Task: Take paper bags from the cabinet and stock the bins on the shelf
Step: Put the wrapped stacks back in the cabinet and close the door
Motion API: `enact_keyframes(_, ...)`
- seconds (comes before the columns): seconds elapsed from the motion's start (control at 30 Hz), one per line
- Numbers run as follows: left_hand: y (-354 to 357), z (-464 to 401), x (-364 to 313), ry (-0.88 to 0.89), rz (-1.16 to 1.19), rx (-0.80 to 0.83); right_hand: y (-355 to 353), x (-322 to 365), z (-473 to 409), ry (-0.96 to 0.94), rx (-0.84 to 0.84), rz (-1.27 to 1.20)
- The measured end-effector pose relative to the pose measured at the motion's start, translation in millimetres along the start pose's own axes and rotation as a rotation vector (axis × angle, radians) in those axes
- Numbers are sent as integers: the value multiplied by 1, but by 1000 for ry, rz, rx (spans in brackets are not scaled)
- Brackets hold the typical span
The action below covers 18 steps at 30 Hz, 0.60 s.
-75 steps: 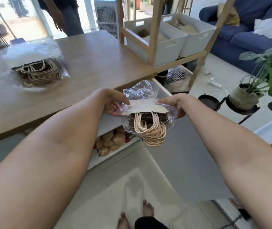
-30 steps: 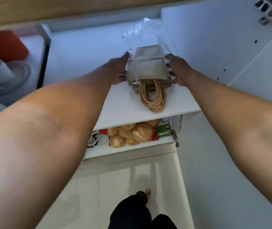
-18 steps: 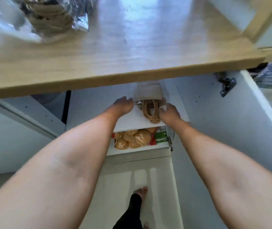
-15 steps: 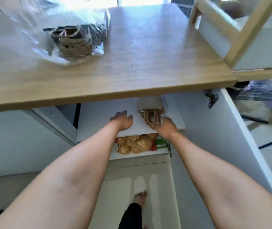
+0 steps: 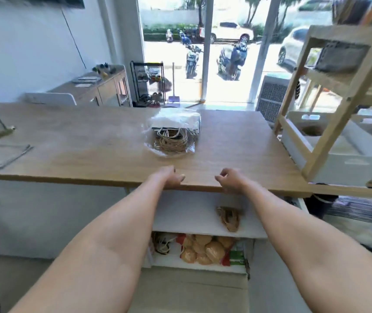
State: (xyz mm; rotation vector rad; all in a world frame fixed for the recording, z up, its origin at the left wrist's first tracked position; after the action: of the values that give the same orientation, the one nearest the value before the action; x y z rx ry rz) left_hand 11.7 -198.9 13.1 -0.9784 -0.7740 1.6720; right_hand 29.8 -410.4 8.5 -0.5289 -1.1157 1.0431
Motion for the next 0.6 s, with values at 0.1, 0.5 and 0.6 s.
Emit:
enact_keyframes(0.1, -41, 0, 15, -6, 63, -93, -22, 26, -14, -27, 15, -118)
enact_keyframes(0.5, -232, -99, 82, -22, 332, -575, -80, 89, -150, 121, 38, -739)
enact_keyframes(0.6, -230, -155, 111, -156, 510, -395, -85, 95, -190, 189, 56, -807)
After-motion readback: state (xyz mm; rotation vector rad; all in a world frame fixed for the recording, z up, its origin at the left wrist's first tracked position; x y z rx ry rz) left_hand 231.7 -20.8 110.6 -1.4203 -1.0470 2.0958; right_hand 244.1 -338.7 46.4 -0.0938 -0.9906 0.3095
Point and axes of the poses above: each hand's wrist, its own z-axis away from the middle knuckle, its own y-axis out of the palm, x = y × z, the point moved 10 cm from there along -z, towards the middle knuckle, and after that the axes turned 8 degrees about x, right-handed, at the moved point
